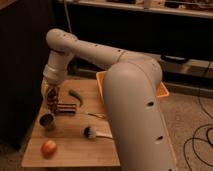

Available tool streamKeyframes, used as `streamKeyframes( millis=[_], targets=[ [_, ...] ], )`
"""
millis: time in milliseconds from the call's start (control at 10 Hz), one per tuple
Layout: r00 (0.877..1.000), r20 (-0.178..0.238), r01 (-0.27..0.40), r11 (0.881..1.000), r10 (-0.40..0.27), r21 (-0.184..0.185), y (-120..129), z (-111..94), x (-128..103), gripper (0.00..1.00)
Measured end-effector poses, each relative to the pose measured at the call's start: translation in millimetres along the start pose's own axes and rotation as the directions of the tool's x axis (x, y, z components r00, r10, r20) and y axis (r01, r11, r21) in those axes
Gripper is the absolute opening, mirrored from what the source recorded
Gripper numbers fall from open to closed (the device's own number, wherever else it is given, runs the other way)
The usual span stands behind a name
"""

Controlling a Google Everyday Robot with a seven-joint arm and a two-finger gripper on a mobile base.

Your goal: Place grapes in metal cup

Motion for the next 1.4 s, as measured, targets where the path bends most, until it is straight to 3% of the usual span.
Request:
streamKeyframes(
  millis=[1400],
  targets=[
    [0.986,-0.034,0.16,0.985,-0.163,-0.071,40.5,13.9,4.0,0.0]
  ],
)
